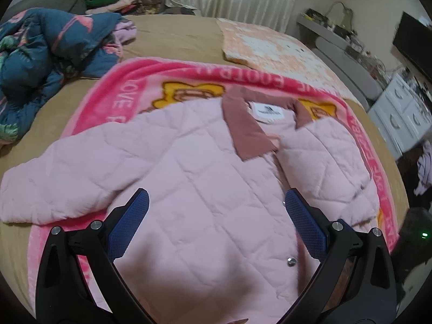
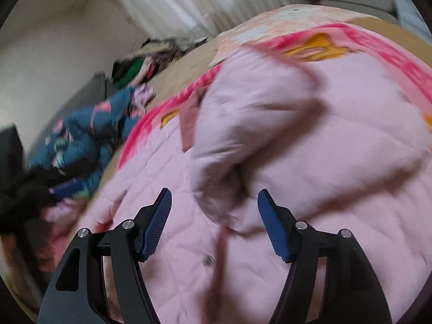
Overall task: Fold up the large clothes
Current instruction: 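Grasp the ribbed cuff of the folded sleeve with the left tool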
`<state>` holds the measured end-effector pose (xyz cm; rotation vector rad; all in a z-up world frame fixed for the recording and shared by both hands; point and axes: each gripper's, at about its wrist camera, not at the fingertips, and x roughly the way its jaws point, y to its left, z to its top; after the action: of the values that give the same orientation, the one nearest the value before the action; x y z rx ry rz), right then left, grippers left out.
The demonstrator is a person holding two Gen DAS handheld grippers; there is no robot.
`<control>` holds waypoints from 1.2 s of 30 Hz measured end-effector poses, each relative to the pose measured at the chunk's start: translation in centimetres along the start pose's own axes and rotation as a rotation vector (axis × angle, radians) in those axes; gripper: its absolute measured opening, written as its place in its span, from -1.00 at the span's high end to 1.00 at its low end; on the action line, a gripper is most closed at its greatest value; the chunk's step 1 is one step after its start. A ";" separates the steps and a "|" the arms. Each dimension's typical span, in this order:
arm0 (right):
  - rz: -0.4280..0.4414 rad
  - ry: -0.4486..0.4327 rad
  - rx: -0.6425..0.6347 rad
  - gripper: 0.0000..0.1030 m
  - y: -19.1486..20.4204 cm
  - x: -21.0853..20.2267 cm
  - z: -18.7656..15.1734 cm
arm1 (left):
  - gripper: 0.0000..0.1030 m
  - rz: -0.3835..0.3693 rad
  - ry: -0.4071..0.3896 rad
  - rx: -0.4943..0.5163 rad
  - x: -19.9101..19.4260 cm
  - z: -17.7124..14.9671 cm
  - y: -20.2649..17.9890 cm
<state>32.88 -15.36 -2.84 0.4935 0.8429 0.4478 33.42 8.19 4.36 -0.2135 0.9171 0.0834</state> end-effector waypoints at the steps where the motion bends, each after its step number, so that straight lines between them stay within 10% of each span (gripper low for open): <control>1: -0.020 -0.026 0.018 -0.28 -0.8 -1.3 -0.1 | -0.84 -0.001 0.005 0.020 0.2 -0.1 -0.9; 7: -0.226 -0.134 0.077 -0.30 -5.1 -7.7 0.4 | -0.84 0.007 0.016 0.218 1.8 -0.9 -9.1; 15: -0.261 -0.171 0.122 -0.30 -8.5 -11.9 0.6 | -0.82 0.065 -0.014 0.477 3.9 -2.4 -18.6; 21: -0.250 -0.171 0.166 -0.30 -10.1 -12.8 -0.4 | -0.38 0.125 0.040 0.553 7.1 -3.3 -21.2; 26: -0.250 -0.181 0.188 -0.30 -10.8 -14.1 -1.3 | 0.20 0.119 0.037 0.543 7.9 -3.2 -20.6; 36: -0.217 -0.176 0.197 -0.30 -10.3 -14.2 -2.1 | 0.48 -0.029 -0.075 0.217 2.4 0.4 -11.9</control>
<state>24.70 -30.96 -1.59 0.6064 0.7639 0.1198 37.15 -3.41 4.47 -0.0222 0.8411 -0.0347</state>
